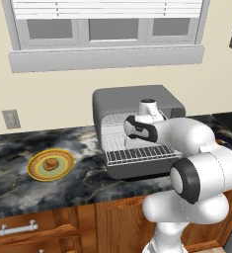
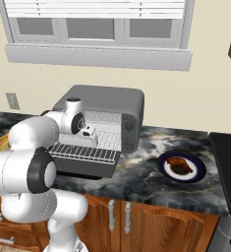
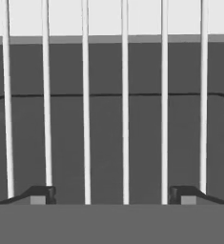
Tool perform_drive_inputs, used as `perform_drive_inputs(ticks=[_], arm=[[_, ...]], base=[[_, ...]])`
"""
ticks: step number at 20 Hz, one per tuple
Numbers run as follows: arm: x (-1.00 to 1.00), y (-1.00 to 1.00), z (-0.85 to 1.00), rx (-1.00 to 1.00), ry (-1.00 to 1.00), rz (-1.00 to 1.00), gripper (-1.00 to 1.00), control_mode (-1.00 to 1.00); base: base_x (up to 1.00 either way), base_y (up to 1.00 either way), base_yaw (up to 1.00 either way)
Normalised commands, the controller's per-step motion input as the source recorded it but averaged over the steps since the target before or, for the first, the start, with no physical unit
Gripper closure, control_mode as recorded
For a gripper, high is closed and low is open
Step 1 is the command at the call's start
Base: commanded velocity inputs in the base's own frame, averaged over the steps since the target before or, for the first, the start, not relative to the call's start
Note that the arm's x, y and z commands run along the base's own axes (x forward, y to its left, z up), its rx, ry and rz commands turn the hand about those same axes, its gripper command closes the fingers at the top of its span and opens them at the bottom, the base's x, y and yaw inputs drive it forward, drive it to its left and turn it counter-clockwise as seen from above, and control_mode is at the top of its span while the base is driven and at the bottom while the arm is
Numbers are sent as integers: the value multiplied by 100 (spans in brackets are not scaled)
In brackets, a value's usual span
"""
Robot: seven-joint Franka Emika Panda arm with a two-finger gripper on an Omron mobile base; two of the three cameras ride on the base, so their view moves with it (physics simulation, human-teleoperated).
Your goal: Open the toaster oven door. Place the bread on the top rack in the toaster oven and place the chicken drumstick on the bottom rack.
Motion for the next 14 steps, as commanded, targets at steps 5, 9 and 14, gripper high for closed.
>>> perform_drive_inputs(ticks=[5, 9, 14], arm=[[-57, 0, -57, 0, 7, -4, -100, -100], [-60, 0, -56, 0, 6, -4, -100, -100], [-63, 0, -53, 0, 6, -5, -100, -100]], base=[[0, 0, 0], [0, 0, 0], [0, 0, 0]])
